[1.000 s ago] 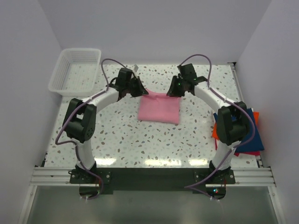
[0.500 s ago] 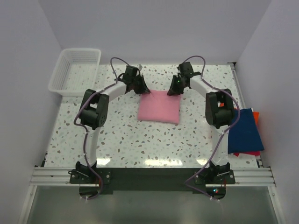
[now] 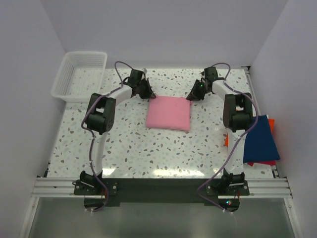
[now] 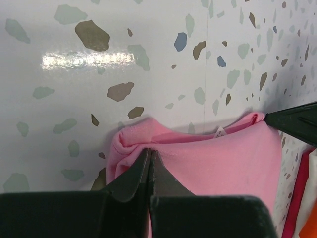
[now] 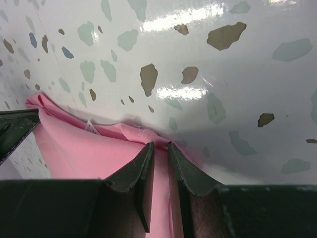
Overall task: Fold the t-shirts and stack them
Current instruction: Fold the tshirt, then neatly place the folded tshirt to the corner
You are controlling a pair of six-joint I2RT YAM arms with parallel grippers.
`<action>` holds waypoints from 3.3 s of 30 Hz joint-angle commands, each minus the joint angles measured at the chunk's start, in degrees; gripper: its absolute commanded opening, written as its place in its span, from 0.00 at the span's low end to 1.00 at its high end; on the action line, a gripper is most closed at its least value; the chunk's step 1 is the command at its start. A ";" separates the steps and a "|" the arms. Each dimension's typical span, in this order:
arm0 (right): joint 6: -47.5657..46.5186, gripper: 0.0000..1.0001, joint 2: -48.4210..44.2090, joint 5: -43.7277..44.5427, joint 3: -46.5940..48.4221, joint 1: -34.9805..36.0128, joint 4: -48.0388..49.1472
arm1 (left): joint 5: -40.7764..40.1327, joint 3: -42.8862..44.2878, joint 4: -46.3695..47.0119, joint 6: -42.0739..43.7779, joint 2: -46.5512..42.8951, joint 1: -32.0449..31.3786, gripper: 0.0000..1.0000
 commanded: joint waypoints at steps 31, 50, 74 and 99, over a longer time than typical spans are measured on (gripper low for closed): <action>-3.98 0.75 -26.83 12.13 -27.35 6.33 6.44 | 2.49 -15.10 2.40 3.06 -18.84 -16.34 0.24; -0.38 0.70 -20.76 12.31 -31.22 8.87 12.08 | 2.13 -19.59 4.43 2.62 -16.20 -19.86 0.20; 9.37 0.00 -26.56 37.51 -25.62 11.60 -3.64 | -0.59 -8.43 -8.05 5.79 -29.38 -18.20 0.19; 23.19 0.00 -15.40 57.75 19.66 -2.11 -54.27 | 1.07 -3.59 -13.94 7.28 -33.52 -17.84 0.19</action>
